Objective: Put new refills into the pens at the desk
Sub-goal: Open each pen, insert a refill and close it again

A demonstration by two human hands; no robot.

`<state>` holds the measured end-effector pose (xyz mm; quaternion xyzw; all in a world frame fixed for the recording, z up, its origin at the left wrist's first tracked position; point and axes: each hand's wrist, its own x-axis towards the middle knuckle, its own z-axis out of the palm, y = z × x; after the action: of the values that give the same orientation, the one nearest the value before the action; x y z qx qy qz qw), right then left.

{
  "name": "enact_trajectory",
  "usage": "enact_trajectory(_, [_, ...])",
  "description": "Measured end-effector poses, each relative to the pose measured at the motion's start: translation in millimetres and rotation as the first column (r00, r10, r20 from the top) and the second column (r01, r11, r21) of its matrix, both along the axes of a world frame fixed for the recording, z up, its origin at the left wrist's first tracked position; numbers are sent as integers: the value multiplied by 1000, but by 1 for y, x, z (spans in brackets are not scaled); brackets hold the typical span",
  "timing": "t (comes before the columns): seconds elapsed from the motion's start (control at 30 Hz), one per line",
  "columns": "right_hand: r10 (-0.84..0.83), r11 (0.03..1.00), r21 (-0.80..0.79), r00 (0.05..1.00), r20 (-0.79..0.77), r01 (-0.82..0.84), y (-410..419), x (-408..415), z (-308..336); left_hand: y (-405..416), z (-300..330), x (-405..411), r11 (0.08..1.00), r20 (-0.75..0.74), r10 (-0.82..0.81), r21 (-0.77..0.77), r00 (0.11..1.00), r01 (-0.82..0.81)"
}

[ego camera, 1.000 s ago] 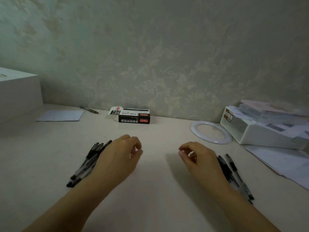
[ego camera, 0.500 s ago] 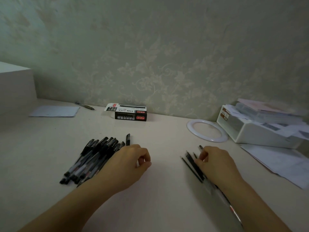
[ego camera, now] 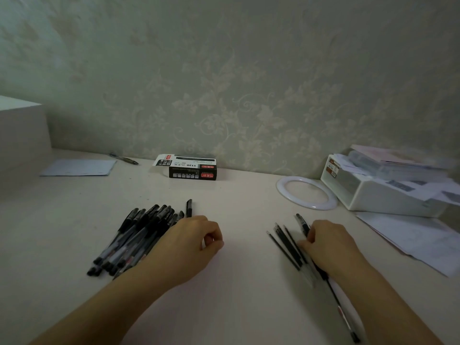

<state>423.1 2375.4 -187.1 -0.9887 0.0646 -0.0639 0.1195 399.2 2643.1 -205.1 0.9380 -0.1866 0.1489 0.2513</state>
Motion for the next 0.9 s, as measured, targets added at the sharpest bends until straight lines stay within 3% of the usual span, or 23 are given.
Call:
enact_trajectory(0.2, [2, 992, -122, 986, -165, -22, -8, -5, 13, 0, 1, -1, 1000, -3, -2, -4, 1000, 2])
enact_trajectory(0.3, [3, 994, -103, 975, -224, -27, -6, -5, 13, -1, 1, -2, 1000, -1, -7, -9, 1000, 7])
enact_trajectory(0.47, [2, 1000, -19, 993, -121, -5, -2, -6, 12, -1, 1, -1, 1000, 10, -6, -20, 1000, 7])
enact_trajectory(0.57, [14, 977, 211, 1000, 16, -17, 0, -4, 17, -2, 2, -1, 1000, 11, -3, -30, 1000, 4])
enact_trajectory(0.63, [40, 853, 518, 997, 70, -71, 7, -3, 21, -4, 1, -2, 996, -4, 2, -91, 1000, -3])
enact_trajectory(0.73, [145, 489, 863, 987, 67, -130, 30, -7, 18, -11, 3, -3, 948, -139, -26, -319, 990, -20])
enact_trajectory(0.8, [223, 260, 958, 973, 58, -117, 49, -11, 9, -16, 5, -6, 881, -236, -121, -472, 964, -5])
enact_trajectory(0.9, [294, 97, 991, 954, 61, -93, 68, -16, -5, -20, 7, -9, 840, -296, -218, -542, 930, 25])
